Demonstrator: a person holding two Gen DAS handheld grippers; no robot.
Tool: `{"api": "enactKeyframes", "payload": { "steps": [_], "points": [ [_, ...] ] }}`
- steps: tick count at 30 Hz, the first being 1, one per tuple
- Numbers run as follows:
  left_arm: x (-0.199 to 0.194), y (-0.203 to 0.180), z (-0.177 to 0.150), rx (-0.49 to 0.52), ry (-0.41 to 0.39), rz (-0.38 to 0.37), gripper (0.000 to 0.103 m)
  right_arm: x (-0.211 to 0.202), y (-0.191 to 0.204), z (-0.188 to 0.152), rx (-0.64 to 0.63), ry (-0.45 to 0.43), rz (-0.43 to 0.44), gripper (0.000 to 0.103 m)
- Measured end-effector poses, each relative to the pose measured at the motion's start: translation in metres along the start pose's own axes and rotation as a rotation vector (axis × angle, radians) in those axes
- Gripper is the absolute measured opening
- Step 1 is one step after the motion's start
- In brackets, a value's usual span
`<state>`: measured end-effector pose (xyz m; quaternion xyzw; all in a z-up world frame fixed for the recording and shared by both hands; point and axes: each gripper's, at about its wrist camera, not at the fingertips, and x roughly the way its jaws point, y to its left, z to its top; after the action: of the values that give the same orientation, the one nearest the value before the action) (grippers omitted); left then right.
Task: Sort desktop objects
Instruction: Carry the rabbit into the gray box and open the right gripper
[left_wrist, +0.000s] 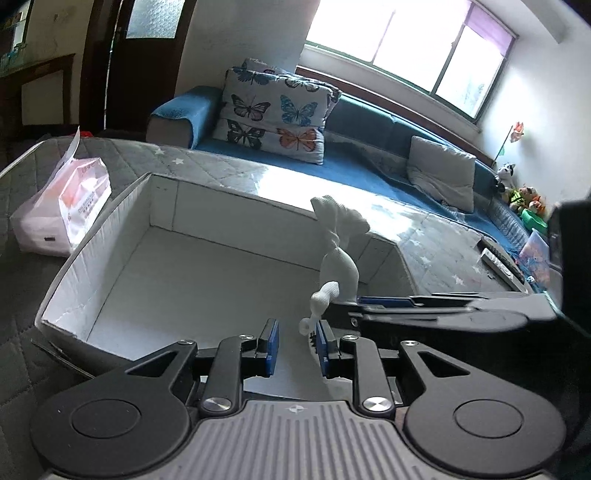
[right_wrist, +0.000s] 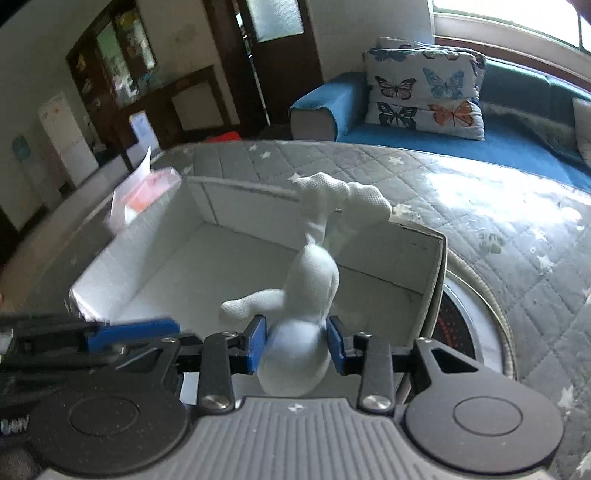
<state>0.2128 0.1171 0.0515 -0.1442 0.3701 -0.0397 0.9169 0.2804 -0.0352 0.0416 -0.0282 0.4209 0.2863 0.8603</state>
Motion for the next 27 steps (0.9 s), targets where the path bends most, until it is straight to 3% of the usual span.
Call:
{"api": "enactKeyframes", "payload": {
  "steps": [7, 20, 27],
  "points": [
    [-0.005, 0.002, 0.000, -0.005, -0.009, 0.005, 0.024, -0.006, 0.004, 0.000, 0.031, -0.053, 0.018, 0.036],
    [-0.006, 0.013, -0.002, -0.025, -0.002, 0.043, 0.024, 0.001, 0.009, 0.004, -0.025, 0.001, 0.125, 0.037],
    [-0.015, 0.007, -0.007, 0.004, -0.016, 0.067, 0.024, -0.022, 0.002, -0.004, 0.003, -0.043, 0.121, 0.037]
  ]
}}
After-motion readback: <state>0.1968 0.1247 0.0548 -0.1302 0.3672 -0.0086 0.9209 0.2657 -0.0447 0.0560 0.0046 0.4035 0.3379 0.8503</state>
